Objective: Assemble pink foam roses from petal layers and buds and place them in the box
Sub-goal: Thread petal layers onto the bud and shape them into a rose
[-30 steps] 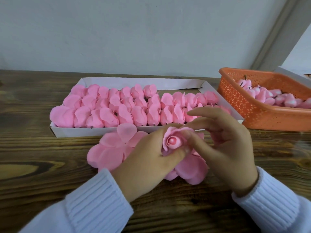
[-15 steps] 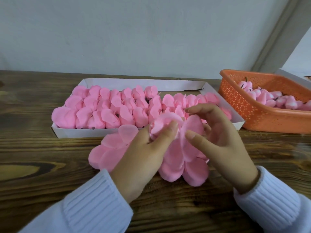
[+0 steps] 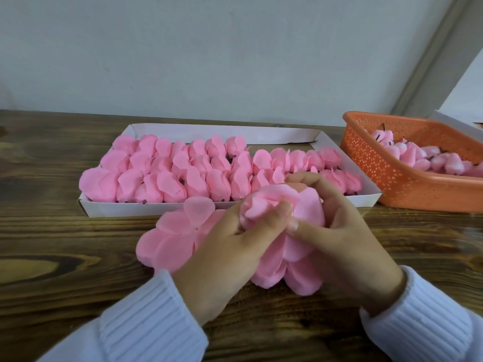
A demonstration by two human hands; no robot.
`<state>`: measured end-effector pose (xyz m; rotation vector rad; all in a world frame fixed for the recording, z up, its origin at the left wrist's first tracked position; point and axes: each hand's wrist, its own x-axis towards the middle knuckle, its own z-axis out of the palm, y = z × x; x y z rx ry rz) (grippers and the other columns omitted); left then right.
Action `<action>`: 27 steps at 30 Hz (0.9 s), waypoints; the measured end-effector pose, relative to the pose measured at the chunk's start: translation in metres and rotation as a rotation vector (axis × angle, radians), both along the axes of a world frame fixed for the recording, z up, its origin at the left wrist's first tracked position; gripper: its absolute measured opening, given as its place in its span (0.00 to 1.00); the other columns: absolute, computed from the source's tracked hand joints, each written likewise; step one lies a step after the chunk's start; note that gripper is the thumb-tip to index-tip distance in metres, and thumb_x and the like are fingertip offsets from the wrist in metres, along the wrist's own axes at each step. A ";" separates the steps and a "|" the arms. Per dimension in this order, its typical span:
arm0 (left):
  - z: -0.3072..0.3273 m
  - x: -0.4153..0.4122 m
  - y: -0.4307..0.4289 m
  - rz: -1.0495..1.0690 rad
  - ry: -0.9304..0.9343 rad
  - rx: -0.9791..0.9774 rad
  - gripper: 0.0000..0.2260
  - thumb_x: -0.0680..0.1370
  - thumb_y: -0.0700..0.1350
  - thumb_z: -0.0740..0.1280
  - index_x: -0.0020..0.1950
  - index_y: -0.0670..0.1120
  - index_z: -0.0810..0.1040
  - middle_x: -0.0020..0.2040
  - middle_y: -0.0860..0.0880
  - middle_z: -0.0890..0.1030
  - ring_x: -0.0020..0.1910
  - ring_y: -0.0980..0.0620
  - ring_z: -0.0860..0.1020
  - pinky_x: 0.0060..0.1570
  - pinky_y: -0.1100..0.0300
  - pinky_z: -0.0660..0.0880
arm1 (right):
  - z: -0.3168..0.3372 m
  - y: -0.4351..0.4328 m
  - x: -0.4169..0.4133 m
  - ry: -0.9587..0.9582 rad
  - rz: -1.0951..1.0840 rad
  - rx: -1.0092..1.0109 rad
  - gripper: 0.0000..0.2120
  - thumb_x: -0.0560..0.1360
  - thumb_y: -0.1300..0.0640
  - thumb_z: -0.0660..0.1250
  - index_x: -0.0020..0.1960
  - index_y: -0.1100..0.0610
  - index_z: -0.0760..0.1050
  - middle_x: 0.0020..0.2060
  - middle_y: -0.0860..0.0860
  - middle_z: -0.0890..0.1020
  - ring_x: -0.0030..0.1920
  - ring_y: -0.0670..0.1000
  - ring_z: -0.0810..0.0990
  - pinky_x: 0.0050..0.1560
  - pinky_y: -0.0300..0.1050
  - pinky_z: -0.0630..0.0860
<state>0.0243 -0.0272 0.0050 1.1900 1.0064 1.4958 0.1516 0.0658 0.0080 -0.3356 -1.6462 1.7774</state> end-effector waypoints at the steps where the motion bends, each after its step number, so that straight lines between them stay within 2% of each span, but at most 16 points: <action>1: 0.001 0.000 -0.001 -0.021 0.022 0.027 0.19 0.77 0.54 0.66 0.67 0.50 0.74 0.60 0.45 0.81 0.63 0.48 0.77 0.65 0.45 0.71 | 0.000 -0.001 0.000 0.005 0.016 -0.041 0.26 0.62 0.54 0.81 0.56 0.54 0.75 0.50 0.55 0.82 0.50 0.55 0.81 0.49 0.48 0.79; 3: 0.005 0.000 -0.001 -0.043 0.087 0.085 0.19 0.77 0.50 0.67 0.67 0.48 0.73 0.59 0.42 0.81 0.61 0.47 0.78 0.62 0.49 0.75 | 0.003 -0.002 0.000 0.044 0.083 -0.181 0.26 0.64 0.55 0.79 0.58 0.58 0.74 0.50 0.60 0.80 0.49 0.58 0.81 0.49 0.50 0.80; 6: 0.010 0.002 -0.001 -0.070 0.179 0.132 0.21 0.72 0.43 0.70 0.64 0.44 0.72 0.55 0.39 0.79 0.58 0.44 0.79 0.58 0.53 0.77 | 0.010 -0.006 0.000 0.031 0.188 -0.283 0.22 0.68 0.59 0.69 0.60 0.63 0.71 0.47 0.60 0.80 0.44 0.55 0.82 0.44 0.46 0.80; 8: 0.003 0.001 0.000 -0.079 0.203 0.142 0.16 0.71 0.41 0.72 0.58 0.48 0.77 0.49 0.45 0.81 0.51 0.51 0.81 0.52 0.58 0.79 | 0.011 -0.008 0.000 -0.002 0.256 -0.270 0.17 0.70 0.62 0.67 0.58 0.63 0.72 0.46 0.60 0.81 0.43 0.54 0.82 0.43 0.44 0.80; 10: 0.003 0.001 -0.003 -0.027 0.149 0.067 0.11 0.69 0.44 0.75 0.49 0.54 0.81 0.42 0.55 0.82 0.44 0.61 0.82 0.42 0.64 0.80 | 0.010 -0.009 0.000 -0.030 0.291 -0.259 0.15 0.71 0.64 0.70 0.57 0.62 0.73 0.48 0.61 0.80 0.46 0.56 0.82 0.46 0.46 0.81; 12: 0.001 0.001 -0.004 -0.012 0.184 0.090 0.07 0.71 0.48 0.73 0.48 0.53 0.81 0.41 0.54 0.84 0.43 0.60 0.83 0.41 0.64 0.80 | 0.009 -0.009 0.000 -0.041 0.304 -0.251 0.21 0.67 0.62 0.76 0.57 0.62 0.75 0.51 0.63 0.79 0.49 0.59 0.81 0.48 0.49 0.81; 14: 0.004 0.004 -0.004 0.043 0.154 0.088 0.04 0.74 0.49 0.69 0.47 0.52 0.81 0.38 0.53 0.85 0.39 0.61 0.82 0.39 0.71 0.77 | 0.007 -0.009 -0.001 -0.049 0.278 -0.242 0.20 0.66 0.61 0.75 0.57 0.62 0.76 0.51 0.64 0.80 0.49 0.58 0.81 0.48 0.48 0.81; 16: 0.006 0.005 -0.004 0.053 0.161 0.126 0.06 0.76 0.53 0.65 0.45 0.60 0.82 0.32 0.55 0.83 0.33 0.65 0.80 0.34 0.75 0.74 | 0.006 -0.009 -0.002 -0.052 0.232 -0.239 0.19 0.67 0.61 0.72 0.57 0.61 0.76 0.51 0.64 0.80 0.50 0.60 0.80 0.50 0.49 0.81; 18: 0.009 0.006 -0.004 0.056 0.187 0.150 0.08 0.78 0.53 0.65 0.47 0.67 0.80 0.39 0.60 0.84 0.40 0.67 0.81 0.39 0.76 0.74 | 0.005 -0.008 -0.002 -0.057 0.185 -0.212 0.19 0.68 0.60 0.71 0.57 0.61 0.75 0.52 0.64 0.80 0.52 0.62 0.79 0.53 0.51 0.79; 20: 0.009 0.004 -0.004 0.085 0.186 0.152 0.07 0.78 0.54 0.65 0.53 0.63 0.80 0.49 0.62 0.83 0.51 0.66 0.80 0.47 0.74 0.74 | 0.006 -0.006 -0.002 -0.063 0.125 -0.181 0.17 0.71 0.61 0.69 0.58 0.62 0.75 0.52 0.63 0.82 0.52 0.61 0.80 0.52 0.50 0.79; 22: 0.003 0.000 -0.002 0.146 0.203 0.119 0.14 0.74 0.60 0.67 0.59 0.61 0.78 0.55 0.63 0.82 0.57 0.65 0.78 0.54 0.71 0.74 | 0.008 -0.004 0.000 -0.125 0.000 -0.113 0.14 0.72 0.59 0.71 0.56 0.62 0.77 0.48 0.63 0.83 0.48 0.61 0.82 0.48 0.49 0.80; 23: 0.001 -0.001 -0.001 0.166 0.199 0.098 0.16 0.72 0.61 0.66 0.59 0.62 0.77 0.55 0.63 0.81 0.58 0.65 0.77 0.56 0.69 0.73 | 0.008 -0.004 0.001 -0.163 -0.074 -0.049 0.13 0.72 0.58 0.72 0.54 0.62 0.78 0.45 0.63 0.84 0.46 0.60 0.83 0.45 0.48 0.80; 25: -0.001 -0.002 -0.001 0.202 0.165 0.071 0.13 0.72 0.60 0.67 0.55 0.65 0.78 0.55 0.62 0.82 0.57 0.64 0.78 0.58 0.62 0.74 | 0.009 -0.004 0.004 -0.188 -0.182 0.107 0.11 0.70 0.56 0.70 0.48 0.62 0.79 0.41 0.60 0.85 0.41 0.55 0.84 0.39 0.42 0.80; 27: -0.001 -0.002 0.000 0.243 0.153 0.039 0.12 0.70 0.60 0.68 0.53 0.64 0.79 0.54 0.61 0.83 0.56 0.63 0.79 0.59 0.58 0.74 | 0.010 -0.005 0.004 -0.171 -0.256 0.250 0.06 0.71 0.58 0.69 0.45 0.60 0.80 0.38 0.57 0.85 0.39 0.53 0.84 0.38 0.40 0.79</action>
